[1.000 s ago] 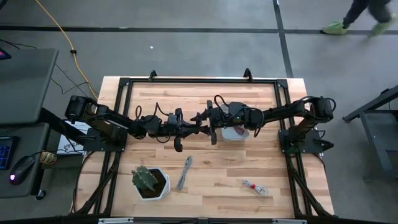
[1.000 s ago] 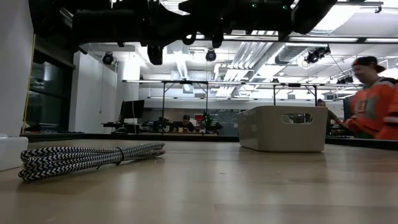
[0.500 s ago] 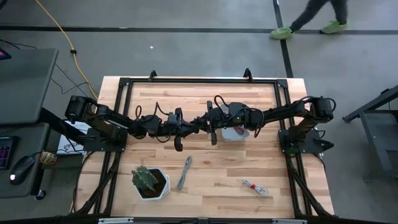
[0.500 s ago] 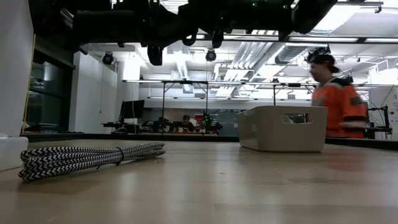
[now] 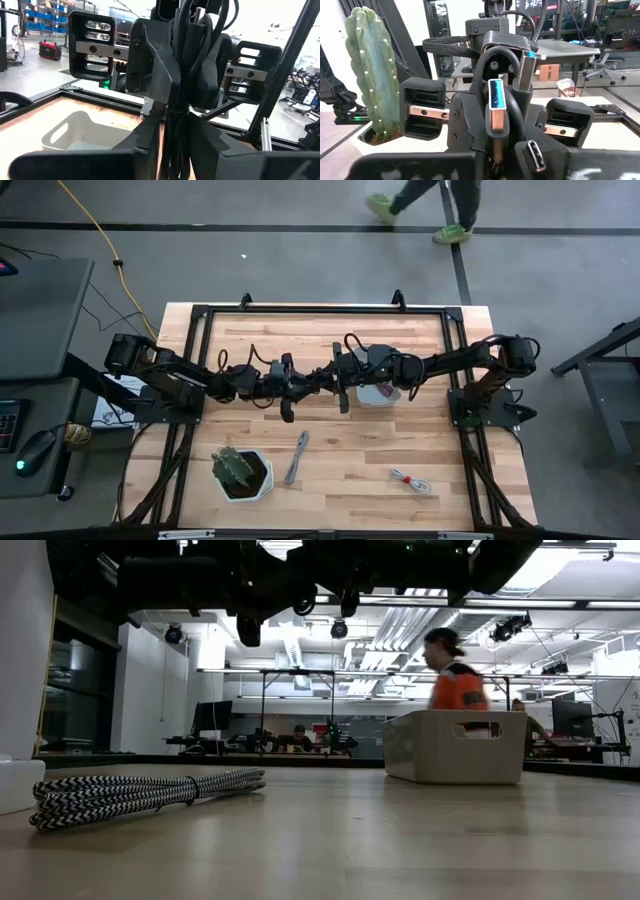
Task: Pick and place USB-C Cables
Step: Put the black charger cable into the gray bin
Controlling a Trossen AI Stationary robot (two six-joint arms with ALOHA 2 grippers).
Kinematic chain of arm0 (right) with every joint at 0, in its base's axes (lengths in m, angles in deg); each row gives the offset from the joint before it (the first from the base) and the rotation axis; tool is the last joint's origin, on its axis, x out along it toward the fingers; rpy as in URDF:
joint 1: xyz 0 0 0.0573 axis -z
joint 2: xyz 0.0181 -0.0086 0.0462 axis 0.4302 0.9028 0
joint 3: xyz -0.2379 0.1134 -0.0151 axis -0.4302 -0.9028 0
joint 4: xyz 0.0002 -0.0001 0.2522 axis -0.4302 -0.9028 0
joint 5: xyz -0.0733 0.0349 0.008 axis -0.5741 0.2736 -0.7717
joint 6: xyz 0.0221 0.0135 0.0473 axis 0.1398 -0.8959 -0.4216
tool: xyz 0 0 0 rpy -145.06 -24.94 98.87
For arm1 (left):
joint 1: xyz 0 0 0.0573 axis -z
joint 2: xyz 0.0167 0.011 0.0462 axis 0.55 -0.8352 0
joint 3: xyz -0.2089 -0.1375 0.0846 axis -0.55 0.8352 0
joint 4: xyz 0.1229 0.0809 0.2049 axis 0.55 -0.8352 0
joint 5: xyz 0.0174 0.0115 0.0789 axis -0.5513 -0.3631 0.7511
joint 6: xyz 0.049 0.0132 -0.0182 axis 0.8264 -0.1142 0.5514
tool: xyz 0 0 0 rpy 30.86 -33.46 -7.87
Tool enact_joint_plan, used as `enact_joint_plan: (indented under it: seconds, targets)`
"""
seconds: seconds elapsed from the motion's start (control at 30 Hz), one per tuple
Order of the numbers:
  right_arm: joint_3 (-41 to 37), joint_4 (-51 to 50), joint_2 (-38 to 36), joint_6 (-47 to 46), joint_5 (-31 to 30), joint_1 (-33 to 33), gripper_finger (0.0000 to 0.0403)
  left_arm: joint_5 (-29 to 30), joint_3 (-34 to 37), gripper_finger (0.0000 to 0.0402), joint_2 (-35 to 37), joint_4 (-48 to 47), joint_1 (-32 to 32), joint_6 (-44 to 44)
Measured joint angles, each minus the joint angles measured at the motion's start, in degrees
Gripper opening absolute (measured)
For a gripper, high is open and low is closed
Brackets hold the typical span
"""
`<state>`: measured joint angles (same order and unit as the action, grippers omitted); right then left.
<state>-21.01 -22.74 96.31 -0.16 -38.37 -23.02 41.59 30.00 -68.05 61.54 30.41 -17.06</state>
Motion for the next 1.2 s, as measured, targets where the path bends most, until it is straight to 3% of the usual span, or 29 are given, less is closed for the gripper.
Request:
enact_joint_plan:
  seconds: [0.2,0.67,1.0,1.2]
  targets:
    - [0.0,-0.13,-0.02,0.0,0.04,0.0,0.0029,0.1,0.01,0.0108,-0.02,-0.02,0.0,-0.04]
    - [0.0,-0.33,-0.02,-0.04,0.02,0.07,0.0029,-2.27,0.0,0.0255,-0.02,-0.87,0.09,-1.4]
    - [0.0,-0.62,-0.18,0.6,0.0,0.15,0.0029,-2.27,0.02,0.0264,0.17,-1.59,0.04,-1.38]
    - [-0.02,-9.32,-4.71,2.27,-0.22,0.15,0.0029,-2.29,0.02,0.0264,2.72,-5.73,0.04,-0.39]
